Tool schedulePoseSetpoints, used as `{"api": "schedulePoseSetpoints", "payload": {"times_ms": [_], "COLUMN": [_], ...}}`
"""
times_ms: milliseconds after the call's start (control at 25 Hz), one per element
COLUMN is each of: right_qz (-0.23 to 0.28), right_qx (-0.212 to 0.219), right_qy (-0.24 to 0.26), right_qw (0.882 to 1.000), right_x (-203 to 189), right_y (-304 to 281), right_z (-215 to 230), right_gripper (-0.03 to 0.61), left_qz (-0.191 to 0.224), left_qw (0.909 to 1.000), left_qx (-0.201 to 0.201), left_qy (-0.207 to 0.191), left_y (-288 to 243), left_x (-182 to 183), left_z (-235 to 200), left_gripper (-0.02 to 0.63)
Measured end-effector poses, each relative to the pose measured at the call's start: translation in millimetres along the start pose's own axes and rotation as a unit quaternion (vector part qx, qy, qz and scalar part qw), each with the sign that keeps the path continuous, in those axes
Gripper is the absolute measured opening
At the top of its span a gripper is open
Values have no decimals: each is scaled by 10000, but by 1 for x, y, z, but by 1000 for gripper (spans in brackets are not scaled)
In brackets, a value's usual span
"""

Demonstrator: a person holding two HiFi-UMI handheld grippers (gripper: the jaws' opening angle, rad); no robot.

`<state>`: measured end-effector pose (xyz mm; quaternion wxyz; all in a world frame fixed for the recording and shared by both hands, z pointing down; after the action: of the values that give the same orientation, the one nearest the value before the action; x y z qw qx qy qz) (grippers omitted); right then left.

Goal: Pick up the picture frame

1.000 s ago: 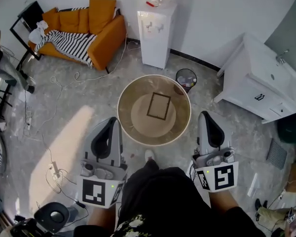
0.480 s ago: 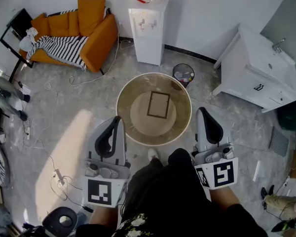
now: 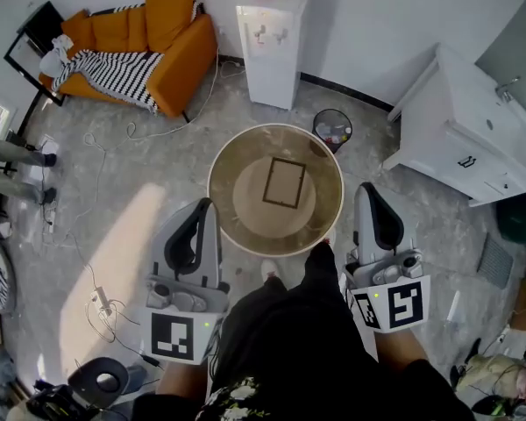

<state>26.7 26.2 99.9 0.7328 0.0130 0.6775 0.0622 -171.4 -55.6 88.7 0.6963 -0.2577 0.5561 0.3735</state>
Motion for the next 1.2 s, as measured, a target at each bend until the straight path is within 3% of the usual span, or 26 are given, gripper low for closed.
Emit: {"api": "schedulePoseSetpoints", "payload": {"times_ms": [680,1200], "right_qz": [-64,-179], "right_qx": [759,1376], "right_qy": [-89,-53], "right_qw": [9971,9903], "right_x": [-1,-9], "right_y": [-68,-115], "right_z": [47,97], "right_gripper": [-4,-3], "left_qz": [-264,-472], "left_qw": [9971,9898], "left_qx": [719,1343], "left_qy": [3,29], "left_y": [-56,-107], "left_x": [2,-11], "left_z": [3,17], "left_gripper": [6,6]}}
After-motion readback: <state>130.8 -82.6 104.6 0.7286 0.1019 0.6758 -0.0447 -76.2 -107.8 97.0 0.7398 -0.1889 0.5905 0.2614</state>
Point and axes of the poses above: the fingertips, and each gripper's own axes: y backward along the fingers, z to its right, x out of its top, the point moved 2 cm from there along y, backward along the fingers, and after that the axes turned 9 degrees about -y, right-handed, at the moved point
